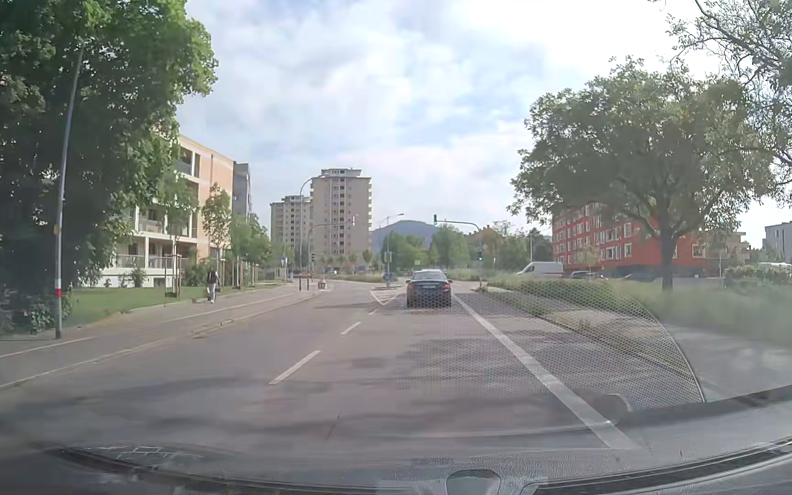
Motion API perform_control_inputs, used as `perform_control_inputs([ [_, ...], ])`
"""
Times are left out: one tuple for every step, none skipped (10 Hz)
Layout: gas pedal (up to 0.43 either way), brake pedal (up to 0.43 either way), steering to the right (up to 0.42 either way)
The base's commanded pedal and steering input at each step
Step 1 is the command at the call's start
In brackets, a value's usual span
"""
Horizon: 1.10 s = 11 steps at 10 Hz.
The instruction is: Follow the waypoints while adhering to traffic rules and regulations
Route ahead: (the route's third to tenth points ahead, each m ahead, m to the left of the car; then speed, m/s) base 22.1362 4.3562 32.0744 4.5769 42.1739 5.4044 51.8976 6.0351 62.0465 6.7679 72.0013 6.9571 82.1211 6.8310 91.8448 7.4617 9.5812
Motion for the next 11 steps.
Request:
perform_control_inputs([
  [0.098,0.0,0.003],
  [0.098,0.0,0.003],
  [0.098,0.0,0.003],
  [0.098,0.0,0.002],
  [0.098,0.0,0.002],
  [0.098,0.0,0.002],
  [0.098,0.0,0.002],
  [0.098,0.0,0.002],
  [0.098,0.0,0.001],
  [0.098,0.0,0.0],
  [0.098,0.0,-0.002],
])
